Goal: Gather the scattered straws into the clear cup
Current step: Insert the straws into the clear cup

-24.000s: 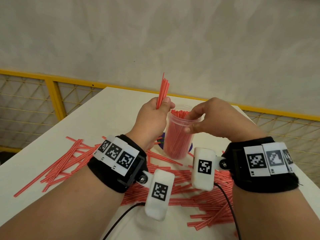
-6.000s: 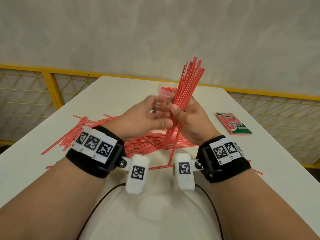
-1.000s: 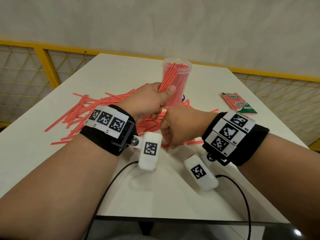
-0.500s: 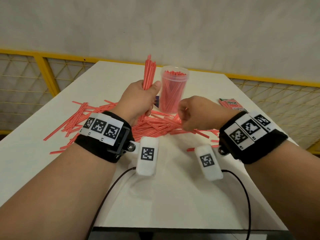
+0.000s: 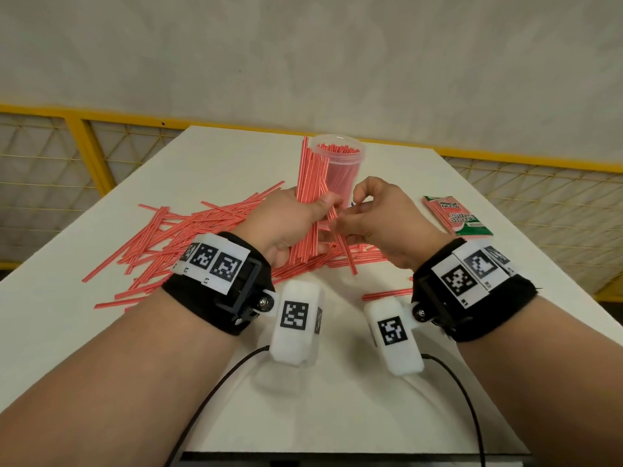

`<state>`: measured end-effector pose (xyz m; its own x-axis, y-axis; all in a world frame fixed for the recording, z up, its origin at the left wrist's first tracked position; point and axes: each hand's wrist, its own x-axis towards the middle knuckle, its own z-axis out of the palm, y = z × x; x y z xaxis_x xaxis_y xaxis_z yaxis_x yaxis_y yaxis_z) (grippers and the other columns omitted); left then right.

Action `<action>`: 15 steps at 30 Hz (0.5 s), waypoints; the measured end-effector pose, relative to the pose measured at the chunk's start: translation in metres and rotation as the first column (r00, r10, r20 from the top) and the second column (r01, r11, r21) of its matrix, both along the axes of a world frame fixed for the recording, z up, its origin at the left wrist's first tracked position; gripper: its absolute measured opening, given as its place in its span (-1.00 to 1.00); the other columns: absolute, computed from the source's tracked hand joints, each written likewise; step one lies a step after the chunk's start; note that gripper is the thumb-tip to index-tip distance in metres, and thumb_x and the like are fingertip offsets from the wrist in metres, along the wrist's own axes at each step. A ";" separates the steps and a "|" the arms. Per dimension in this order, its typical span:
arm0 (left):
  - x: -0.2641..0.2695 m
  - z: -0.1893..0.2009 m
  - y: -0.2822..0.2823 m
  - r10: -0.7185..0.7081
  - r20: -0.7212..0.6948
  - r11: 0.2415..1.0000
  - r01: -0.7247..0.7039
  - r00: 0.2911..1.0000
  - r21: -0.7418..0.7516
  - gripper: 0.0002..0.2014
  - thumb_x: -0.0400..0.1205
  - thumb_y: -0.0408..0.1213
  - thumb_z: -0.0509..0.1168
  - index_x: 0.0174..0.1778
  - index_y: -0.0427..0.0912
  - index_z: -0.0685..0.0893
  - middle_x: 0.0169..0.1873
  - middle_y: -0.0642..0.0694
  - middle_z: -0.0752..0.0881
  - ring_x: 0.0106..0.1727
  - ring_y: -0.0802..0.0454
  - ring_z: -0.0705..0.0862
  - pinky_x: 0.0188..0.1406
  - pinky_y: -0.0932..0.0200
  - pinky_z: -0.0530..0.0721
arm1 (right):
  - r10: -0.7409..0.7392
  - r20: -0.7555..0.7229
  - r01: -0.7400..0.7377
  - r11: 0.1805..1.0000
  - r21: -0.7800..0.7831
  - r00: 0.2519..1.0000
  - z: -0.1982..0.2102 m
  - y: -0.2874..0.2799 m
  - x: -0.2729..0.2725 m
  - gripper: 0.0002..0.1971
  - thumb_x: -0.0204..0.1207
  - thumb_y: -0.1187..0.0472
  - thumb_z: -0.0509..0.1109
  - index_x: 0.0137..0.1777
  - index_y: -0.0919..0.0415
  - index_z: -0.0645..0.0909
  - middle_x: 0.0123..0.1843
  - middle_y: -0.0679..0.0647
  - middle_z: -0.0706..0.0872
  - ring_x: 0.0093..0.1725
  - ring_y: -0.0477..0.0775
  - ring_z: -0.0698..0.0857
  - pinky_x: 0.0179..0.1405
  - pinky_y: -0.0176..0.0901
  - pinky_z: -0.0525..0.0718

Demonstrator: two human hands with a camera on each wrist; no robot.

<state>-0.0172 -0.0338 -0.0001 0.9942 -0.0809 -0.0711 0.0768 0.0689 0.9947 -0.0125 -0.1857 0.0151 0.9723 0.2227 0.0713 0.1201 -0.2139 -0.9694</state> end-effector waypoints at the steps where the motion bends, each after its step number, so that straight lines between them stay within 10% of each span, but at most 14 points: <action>1: 0.001 -0.001 0.000 0.009 0.015 1.000 -0.009 1.000 0.017 -0.85 0.65 -0.15 0.36 -0.06 -0.13 0.78 -0.21 -0.22 0.82 -0.31 -0.18 0.79 -0.28 -0.09 0.79 | -0.005 0.006 0.005 1.000 -0.003 1.000 -0.001 0.002 0.000 -0.55 0.32 0.57 0.55 -0.18 0.16 0.34 -0.32 0.24 0.70 -0.30 0.24 0.72 -0.37 -0.04 0.70; 8: 0.007 0.004 0.006 0.173 0.064 0.985 -0.174 0.983 0.005 -0.75 0.72 -0.08 0.25 -0.01 -0.22 0.64 -0.23 -0.14 0.79 -0.06 -0.30 0.78 0.08 -0.34 0.72 | -0.138 0.136 0.132 0.990 0.052 0.981 0.007 0.008 0.011 -0.87 0.59 0.26 0.42 -0.12 0.17 0.51 -0.25 0.05 0.72 -0.21 0.03 0.75 -0.18 -0.05 0.72; 12: 0.001 0.005 -0.001 0.083 0.059 0.994 -0.078 0.995 -0.080 -0.75 0.72 -0.07 0.25 -0.13 -0.19 0.56 -0.49 -0.04 0.54 -0.60 0.10 0.54 -0.58 0.13 0.64 | -0.046 0.067 0.029 0.971 0.237 0.997 0.016 0.014 0.016 -0.84 0.72 0.14 0.21 0.24 0.08 0.49 0.04 0.12 0.74 -0.06 0.01 0.72 0.02 -0.09 0.67; 15: -0.002 0.003 -0.001 -0.045 0.111 0.999 0.044 0.993 0.014 -0.76 0.68 -0.14 0.32 -0.22 -0.22 0.59 -0.53 -0.05 0.58 -0.65 0.13 0.39 -0.68 0.26 0.42 | 0.056 0.060 -0.072 0.943 0.324 0.997 0.023 0.017 0.017 -0.69 0.74 0.14 0.16 0.46 0.04 0.41 0.08 0.16 0.71 -0.06 0.01 0.70 0.03 -0.09 0.67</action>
